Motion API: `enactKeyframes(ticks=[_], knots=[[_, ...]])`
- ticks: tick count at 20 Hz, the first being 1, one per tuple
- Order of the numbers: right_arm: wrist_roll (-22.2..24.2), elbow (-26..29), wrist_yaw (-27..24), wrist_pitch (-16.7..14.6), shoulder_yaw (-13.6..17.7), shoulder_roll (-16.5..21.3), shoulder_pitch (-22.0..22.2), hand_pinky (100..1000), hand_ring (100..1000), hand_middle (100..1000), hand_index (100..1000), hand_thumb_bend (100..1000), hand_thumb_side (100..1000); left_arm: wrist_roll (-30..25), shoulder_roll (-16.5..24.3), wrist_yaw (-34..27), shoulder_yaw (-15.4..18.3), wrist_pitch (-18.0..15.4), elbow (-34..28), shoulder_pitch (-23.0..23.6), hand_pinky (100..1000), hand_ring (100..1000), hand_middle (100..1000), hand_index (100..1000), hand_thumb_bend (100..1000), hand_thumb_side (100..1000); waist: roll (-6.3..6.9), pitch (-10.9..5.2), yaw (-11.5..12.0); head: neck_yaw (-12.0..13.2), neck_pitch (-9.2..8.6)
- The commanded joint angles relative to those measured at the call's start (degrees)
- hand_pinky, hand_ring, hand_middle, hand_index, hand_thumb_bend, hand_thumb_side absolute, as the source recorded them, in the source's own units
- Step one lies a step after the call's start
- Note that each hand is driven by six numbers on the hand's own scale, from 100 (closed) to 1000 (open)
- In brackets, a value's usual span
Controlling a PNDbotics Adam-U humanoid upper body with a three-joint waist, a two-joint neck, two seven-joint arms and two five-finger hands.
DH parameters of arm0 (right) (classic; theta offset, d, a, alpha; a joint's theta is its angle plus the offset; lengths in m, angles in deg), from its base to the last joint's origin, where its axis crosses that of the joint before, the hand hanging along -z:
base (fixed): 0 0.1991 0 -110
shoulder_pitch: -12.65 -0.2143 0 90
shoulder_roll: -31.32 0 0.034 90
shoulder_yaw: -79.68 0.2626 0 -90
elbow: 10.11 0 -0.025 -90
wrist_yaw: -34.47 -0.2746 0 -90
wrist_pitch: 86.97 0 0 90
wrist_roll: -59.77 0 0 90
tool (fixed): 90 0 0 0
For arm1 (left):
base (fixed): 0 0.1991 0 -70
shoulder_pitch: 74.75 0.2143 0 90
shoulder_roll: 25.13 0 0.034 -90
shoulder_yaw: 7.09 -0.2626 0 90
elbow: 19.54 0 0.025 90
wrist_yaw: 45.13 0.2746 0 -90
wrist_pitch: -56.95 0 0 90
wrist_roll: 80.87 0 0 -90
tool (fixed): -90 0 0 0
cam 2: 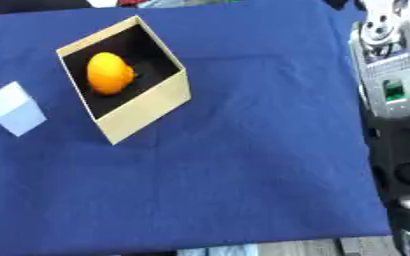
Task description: Pick up objects on the table and place them in the box.
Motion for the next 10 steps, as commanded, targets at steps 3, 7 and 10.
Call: enactKeyframes(ticks=[3, 7, 10], knots=[[0.0, 1.2, -0.4, 0.1, 0.7, 0.4, -0.6, 910, 1000, 832, 968, 100, 719, -0.2, 0.3, 0.1, 0.0, -0.1, 0.8, -2.0, 943, 885, 817, 895, 651, 683, 0.07, -0.98, -0.1, 0.3, -0.65], [0.1, 1.3, -0.5, 0.1, 0.7, 0.3, -0.5, 911, 1000, 833, 969, 100, 718, -0.5, -0.5, 0.4, -0.3, -0.1, 1.4, -2.8, 944, 886, 818, 882, 621, 691, 0.08, -0.91, -0.3, 0.3, -0.75], [0.2, 1.3, -0.6, 0.2, 0.7, 0.2, -0.4, 912, 1000, 834, 972, 100, 714, -0.8, -1.1, 0.5, -0.5, -0.2, 1.7, -3.4, 942, 884, 815, 863, 576, 695, 0.14, -0.85, -0.3, 0.4, -0.82]])
